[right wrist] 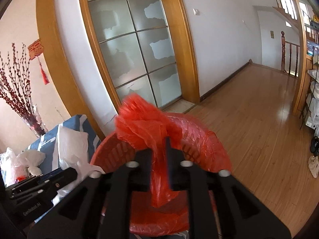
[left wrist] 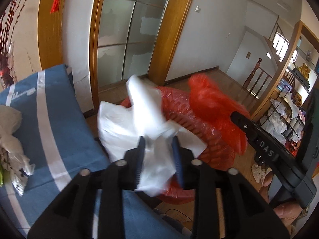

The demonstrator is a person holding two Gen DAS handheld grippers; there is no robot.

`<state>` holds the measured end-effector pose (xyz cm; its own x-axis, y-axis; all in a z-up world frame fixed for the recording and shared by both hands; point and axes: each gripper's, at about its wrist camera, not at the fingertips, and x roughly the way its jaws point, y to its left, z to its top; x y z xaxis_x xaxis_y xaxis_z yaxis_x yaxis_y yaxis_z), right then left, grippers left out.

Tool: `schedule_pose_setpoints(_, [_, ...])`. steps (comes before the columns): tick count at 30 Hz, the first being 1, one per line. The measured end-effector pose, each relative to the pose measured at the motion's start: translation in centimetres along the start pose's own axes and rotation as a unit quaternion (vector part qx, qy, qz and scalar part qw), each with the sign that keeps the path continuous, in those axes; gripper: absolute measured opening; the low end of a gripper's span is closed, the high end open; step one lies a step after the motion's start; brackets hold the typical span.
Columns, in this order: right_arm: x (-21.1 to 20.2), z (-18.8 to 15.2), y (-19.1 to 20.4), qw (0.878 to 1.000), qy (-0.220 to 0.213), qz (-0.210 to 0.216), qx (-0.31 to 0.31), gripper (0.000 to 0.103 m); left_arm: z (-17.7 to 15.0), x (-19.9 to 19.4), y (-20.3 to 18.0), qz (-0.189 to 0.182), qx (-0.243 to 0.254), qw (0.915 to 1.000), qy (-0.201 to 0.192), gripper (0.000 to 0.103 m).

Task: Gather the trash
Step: 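Carry tissue and red bag to the red basket and open both tools, then return the left tool to the table and grasp the red plastic bag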

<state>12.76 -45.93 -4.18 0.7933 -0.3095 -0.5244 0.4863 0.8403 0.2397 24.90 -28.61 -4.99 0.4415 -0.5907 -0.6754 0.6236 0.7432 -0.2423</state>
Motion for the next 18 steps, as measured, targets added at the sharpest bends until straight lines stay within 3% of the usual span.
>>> schedule_pose_setpoints(1, [0.1, -0.2, -0.3, 1.000, 0.001, 0.001, 0.006, 0.043, -0.1, 0.2, 0.1, 0.001, -0.003, 1.0000, 0.003, 0.035])
schedule_pose_setpoints(7, [-0.4, -1.0, -0.9, 1.000, 0.006, -0.014, -0.004, 0.044, -0.7, 0.5, 1.1, 0.019, -0.013, 0.9997, 0.011, 0.044])
schedule_pose_setpoints(12, [-0.9, -1.3, -0.6, 0.999, 0.007, -0.022, -0.024, 0.052, -1.9, -1.4, 2.5, 0.047, -0.019, 0.9987, 0.002, 0.052])
schedule_pose_setpoints(18, [-2.0, -1.6, 0.8, 0.999, 0.001, -0.011, -0.046, 0.055, -3.5, -4.9, 4.6, 0.089, -0.036, 0.9953, -0.010, 0.054])
